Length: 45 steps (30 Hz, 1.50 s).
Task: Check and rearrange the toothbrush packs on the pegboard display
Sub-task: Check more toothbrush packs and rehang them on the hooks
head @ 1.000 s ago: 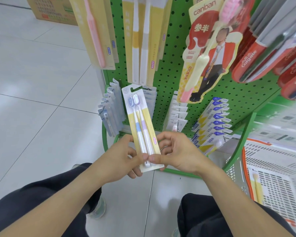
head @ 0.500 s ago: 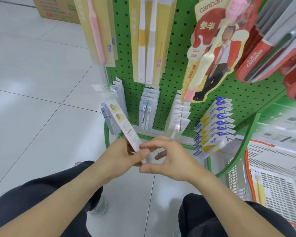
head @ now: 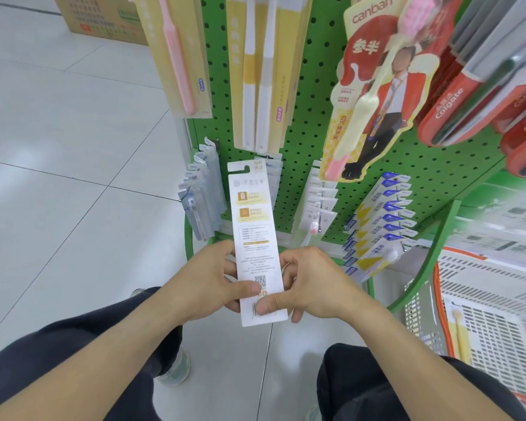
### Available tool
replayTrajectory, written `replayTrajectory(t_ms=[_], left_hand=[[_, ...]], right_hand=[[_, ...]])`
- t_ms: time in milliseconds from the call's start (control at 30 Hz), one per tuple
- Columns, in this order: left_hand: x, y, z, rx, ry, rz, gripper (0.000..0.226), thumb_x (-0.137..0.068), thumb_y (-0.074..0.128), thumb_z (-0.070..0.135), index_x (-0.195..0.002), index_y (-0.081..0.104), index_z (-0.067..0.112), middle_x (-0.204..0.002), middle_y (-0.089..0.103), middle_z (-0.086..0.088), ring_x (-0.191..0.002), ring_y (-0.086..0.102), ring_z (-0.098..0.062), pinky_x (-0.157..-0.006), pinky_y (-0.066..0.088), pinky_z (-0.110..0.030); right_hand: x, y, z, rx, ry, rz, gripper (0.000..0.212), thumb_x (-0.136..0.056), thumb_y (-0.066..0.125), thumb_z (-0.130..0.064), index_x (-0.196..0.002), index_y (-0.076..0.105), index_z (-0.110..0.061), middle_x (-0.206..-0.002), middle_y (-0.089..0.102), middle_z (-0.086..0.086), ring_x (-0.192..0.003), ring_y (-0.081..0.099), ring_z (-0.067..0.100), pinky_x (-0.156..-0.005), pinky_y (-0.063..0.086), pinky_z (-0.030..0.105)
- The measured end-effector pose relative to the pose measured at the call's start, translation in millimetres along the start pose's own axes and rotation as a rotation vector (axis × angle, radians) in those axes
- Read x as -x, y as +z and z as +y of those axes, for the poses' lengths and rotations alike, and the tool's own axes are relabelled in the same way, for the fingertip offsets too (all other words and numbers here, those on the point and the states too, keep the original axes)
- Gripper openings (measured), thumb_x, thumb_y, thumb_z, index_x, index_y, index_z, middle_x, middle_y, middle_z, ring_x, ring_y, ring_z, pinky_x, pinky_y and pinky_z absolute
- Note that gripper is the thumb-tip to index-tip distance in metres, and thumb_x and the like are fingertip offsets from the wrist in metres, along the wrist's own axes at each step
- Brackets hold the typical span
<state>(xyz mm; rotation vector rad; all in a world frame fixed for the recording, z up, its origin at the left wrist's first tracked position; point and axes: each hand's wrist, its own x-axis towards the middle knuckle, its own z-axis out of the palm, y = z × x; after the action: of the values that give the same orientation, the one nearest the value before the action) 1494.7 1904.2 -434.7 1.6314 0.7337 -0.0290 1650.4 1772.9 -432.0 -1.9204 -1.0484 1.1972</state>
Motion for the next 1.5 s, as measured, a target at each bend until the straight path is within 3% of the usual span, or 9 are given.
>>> replayTrajectory(t_ms=[200,400,733,933,1033,1133,1267,1400,1500], left_hand=[[-0.6,0.5,-1.0,-0.063,0.008,-0.110,0.044,-0.091,0.071,0.007,-0.124,0.055,0.031,-0.104,0.078,0.002,-0.088,0.076,-0.020,-0.074,0.064,-0.045],[-3.3,1.0,-2.0,-0.101,-0.005,-0.077,0.014,-0.100,0.059,0.026,-0.110,0.065,0.032,-0.094,0.079,0.002,-0.083,0.076,-0.019,-0.075,0.063,-0.034],[-1.5,0.9,-1.2,-0.180,0.027,-0.108,0.013,-0.101,0.059,0.021,-0.112,0.061,0.025,-0.091,0.079,0.003,-0.075,0.076,-0.020,-0.050,0.051,-0.025],[-3.2,6.5,-3.9,-0.132,0.035,-0.086,0.018,-0.099,0.062,0.023,-0.113,0.064,0.035,-0.099,0.078,0.012,-0.089,0.074,-0.016,-0.079,0.062,-0.039],[-3.9,7.0,-3.7,-0.034,0.058,-0.021,0.031,-0.094,0.069,0.016,-0.121,0.062,0.029,-0.102,0.078,0.010,-0.089,0.076,-0.017,-0.082,0.062,-0.044],[-3.5,6.2,-6.1,-0.096,0.050,-0.097,0.031,-0.095,0.068,0.015,-0.120,0.065,0.032,-0.103,0.077,0.012,-0.092,0.075,-0.014,-0.084,0.062,-0.044],[-4.0,4.9,-8.4,-0.191,0.043,-0.149,0.029,-0.097,0.065,0.017,-0.114,0.067,0.040,-0.101,0.077,0.016,-0.093,0.074,-0.013,-0.084,0.061,-0.044],[-2.0,4.3,-8.2,-0.275,0.020,-0.240,0.028,-0.095,0.068,0.022,-0.103,0.064,0.049,-0.101,0.076,0.018,-0.094,0.074,-0.015,-0.084,0.061,-0.042],[-1.7,3.4,-10.5,-0.289,0.004,-0.254,0.024,-0.094,0.070,0.024,-0.107,0.067,0.044,-0.102,0.077,0.016,-0.095,0.074,-0.023,-0.086,0.060,-0.046]], right_hand=[[1.7,-2.9,0.3,0.003,-0.003,0.001,0.059,-0.068,0.094,-0.021,-0.115,0.059,-0.025,-0.086,0.076,0.003,-0.070,0.075,0.027,-0.060,0.063,0.041],[3.8,-6.6,0.5,-0.028,0.009,-0.018,0.043,-0.078,0.087,-0.018,-0.111,0.059,-0.022,-0.084,0.076,0.006,-0.071,0.075,0.032,-0.057,0.061,0.038],[1.9,-6.4,6.3,-0.034,-0.020,0.063,0.048,-0.071,0.092,-0.017,-0.112,0.066,-0.022,-0.087,0.076,0.005,-0.070,0.075,0.027,-0.066,0.063,0.047],[0.7,-7.5,8.5,-0.115,-0.011,0.055,0.039,-0.082,0.083,-0.013,-0.118,0.068,-0.021,-0.085,0.073,0.012,-0.072,0.074,0.035,-0.062,0.062,0.042],[2.2,-6.1,5.8,-0.081,0.025,-0.029,0.035,-0.083,0.082,-0.013,-0.115,0.069,-0.019,-0.085,0.075,0.012,-0.073,0.074,0.034,-0.062,0.062,0.038],[4.1,-6.5,3.3,0.016,0.024,-0.062,0.031,-0.079,0.086,-0.017,-0.108,0.075,-0.020,-0.084,0.077,0.004,-0.071,0.075,0.022,-0.061,0.060,0.031],[6.0,-7.5,-0.4,0.231,-0.028,0.049,0.030,-0.067,0.094,-0.033,-0.088,0.072,-0.037,-0.073,0.072,-0.017,-0.061,0.065,-0.003,-0.053,0.044,0.012],[1.9,-8.5,3.6,0.243,-0.075,0.112,0.048,-0.059,0.097,-0.040,-0.100,0.072,-0.034,-0.084,0.074,-0.017,-0.070,0.067,0.001,-0.065,0.057,0.025],[2.2,-10.2,4.8,0.194,-0.079,0.136,0.050,-0.058,0.098,-0.035,-0.099,0.071,-0.032,-0.085,0.075,-0.017,-0.069,0.068,0.002,-0.065,0.057,0.024]])
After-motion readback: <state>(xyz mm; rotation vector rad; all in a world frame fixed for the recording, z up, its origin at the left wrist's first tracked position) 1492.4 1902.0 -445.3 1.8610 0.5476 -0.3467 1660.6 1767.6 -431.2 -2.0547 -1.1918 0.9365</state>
